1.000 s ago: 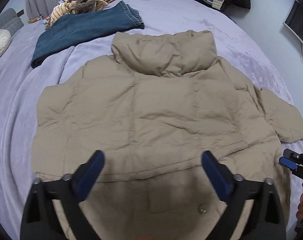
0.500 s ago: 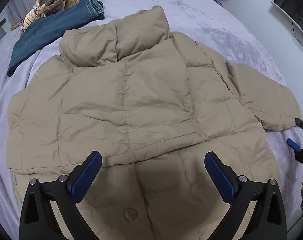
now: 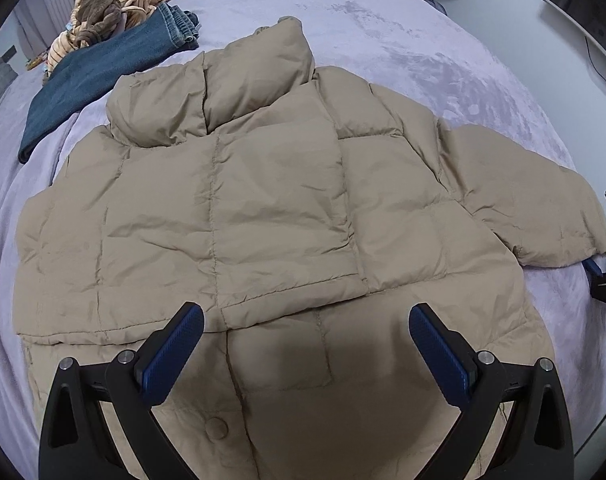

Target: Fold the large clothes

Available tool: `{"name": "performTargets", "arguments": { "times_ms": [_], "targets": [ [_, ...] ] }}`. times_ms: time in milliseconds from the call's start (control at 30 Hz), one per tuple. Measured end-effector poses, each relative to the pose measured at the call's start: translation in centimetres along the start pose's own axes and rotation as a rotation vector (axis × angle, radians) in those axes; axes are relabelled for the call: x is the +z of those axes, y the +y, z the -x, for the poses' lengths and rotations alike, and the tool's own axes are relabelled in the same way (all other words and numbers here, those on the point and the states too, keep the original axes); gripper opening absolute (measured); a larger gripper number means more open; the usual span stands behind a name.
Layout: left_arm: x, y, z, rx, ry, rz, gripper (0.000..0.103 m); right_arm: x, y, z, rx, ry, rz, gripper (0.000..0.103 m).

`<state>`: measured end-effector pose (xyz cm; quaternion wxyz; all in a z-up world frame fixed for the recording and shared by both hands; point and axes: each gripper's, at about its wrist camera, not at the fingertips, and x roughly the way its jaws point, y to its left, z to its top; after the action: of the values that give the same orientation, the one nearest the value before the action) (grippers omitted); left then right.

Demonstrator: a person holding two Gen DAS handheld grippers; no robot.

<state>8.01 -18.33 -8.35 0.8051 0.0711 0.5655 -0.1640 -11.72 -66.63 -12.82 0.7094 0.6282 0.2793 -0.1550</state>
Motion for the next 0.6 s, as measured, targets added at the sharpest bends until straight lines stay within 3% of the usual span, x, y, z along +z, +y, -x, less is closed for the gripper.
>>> {"name": "performTargets", "arguments": {
  "times_ms": [233, 300, 333, 367, 467, 600],
  "targets": [
    [0.5, 2.0, 0.9, 0.041, -0.03, 0.058, 0.103, 3.1, -0.5, -1.1, 0.18, -0.045, -0.183, 0.1],
    [0.4, 2.9, 1.3, 0.057, -0.04, 0.075, 0.103, 3.3, -0.5, -1.7, 0.215, -0.034, -0.239, 0.067],
    [0.4, 3.5, 1.6, 0.064, -0.044, 0.087, 0.103, 3.4, -0.5, -2.2, 0.228, -0.015, -0.258, 0.028],
    [0.4, 4.1, 1.8, 0.067, -0.048, 0.098, 0.103, 3.3, -0.5, -2.5, 0.217, 0.004, -0.261, 0.012],
    [0.3, 6.0, 2.7, 0.083, -0.066, 0.129, 0.103, 3.1, 1.3, -3.0, 0.214, 0.006, -0.201, 0.01],
    [0.1, 9.0, 3.7, 0.13, -0.097, 0.159, 0.103, 1.8, 7.0, -3.6, 0.221, 0.042, -0.009, 0.009]
  ]
}}
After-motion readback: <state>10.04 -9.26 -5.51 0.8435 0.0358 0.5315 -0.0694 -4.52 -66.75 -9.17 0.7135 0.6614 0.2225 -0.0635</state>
